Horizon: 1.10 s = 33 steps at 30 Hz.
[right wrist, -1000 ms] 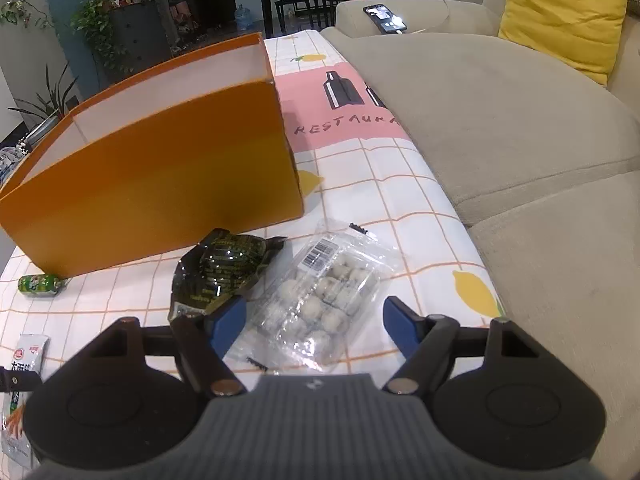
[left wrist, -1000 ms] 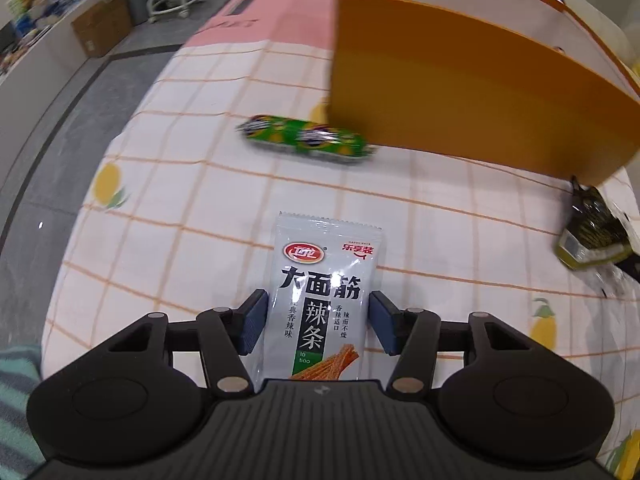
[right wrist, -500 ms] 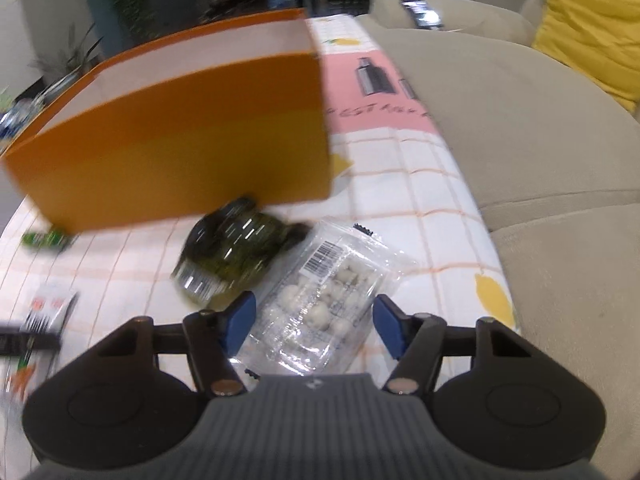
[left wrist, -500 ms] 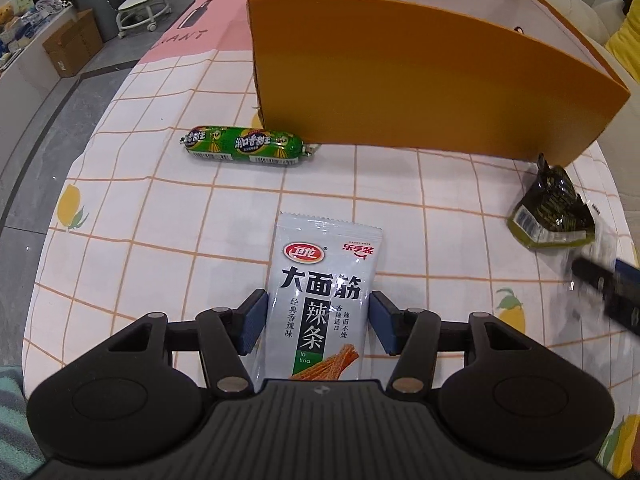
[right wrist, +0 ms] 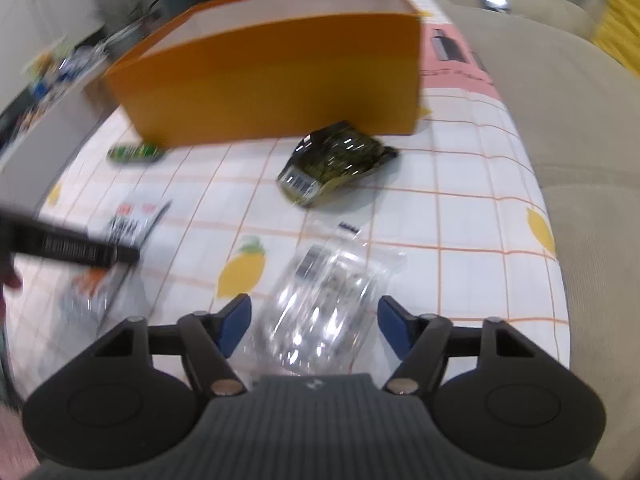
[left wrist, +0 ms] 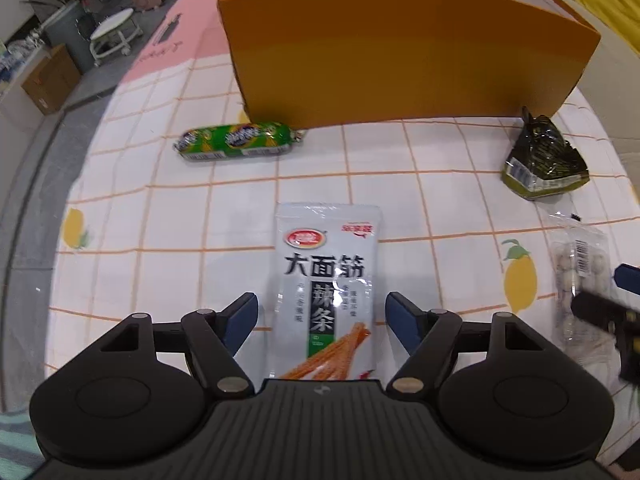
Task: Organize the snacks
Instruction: 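Grasp the white spicy-strip bag with the left tool while the right tool grasps the clear pastry pack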
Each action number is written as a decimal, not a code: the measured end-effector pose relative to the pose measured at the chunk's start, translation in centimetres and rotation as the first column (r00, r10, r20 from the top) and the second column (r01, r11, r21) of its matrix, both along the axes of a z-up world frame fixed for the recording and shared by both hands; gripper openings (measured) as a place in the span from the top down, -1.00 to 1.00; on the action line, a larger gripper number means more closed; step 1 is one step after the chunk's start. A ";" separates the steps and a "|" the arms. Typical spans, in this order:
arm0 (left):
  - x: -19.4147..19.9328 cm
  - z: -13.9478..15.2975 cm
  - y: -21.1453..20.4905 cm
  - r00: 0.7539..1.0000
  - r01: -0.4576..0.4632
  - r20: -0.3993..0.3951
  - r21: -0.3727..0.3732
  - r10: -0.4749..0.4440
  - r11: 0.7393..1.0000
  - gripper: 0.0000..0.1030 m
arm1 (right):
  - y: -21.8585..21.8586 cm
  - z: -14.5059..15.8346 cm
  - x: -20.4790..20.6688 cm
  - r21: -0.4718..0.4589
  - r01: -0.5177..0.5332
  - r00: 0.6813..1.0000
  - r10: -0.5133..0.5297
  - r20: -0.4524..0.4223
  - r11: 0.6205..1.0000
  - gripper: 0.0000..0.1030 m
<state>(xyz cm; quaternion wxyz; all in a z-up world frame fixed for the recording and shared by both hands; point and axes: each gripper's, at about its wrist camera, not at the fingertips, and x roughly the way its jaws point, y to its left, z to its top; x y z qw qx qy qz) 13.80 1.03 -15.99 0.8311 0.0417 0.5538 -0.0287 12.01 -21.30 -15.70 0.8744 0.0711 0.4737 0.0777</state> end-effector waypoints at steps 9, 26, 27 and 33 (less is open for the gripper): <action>0.1 -0.3 1.0 0.999 -0.038 0.015 -0.035 0.039 0.999 -0.79 | 2.1 -1.0 0.7 -0.086 0.075 0.997 -0.077 -0.013 0.993 -0.36; -0.2 0.4 0.5 0.998 -0.026 0.056 -0.066 0.029 0.997 -0.08 | 2.9 -1.1 0.6 -0.152 0.013 1.000 -0.010 0.017 0.988 -0.17; -0.3 0.5 0.5 0.998 -0.025 0.058 -0.073 0.029 0.997 -0.08 | 2.9 -1.1 0.6 -0.151 0.011 1.000 -0.008 0.017 0.988 -0.16; -0.7 0.7 0.3 0.998 -0.014 0.053 -0.087 0.019 0.996 -0.06 | 3.0 -1.0 0.3 -0.159 -0.022 1.000 0.023 0.002 0.987 -0.14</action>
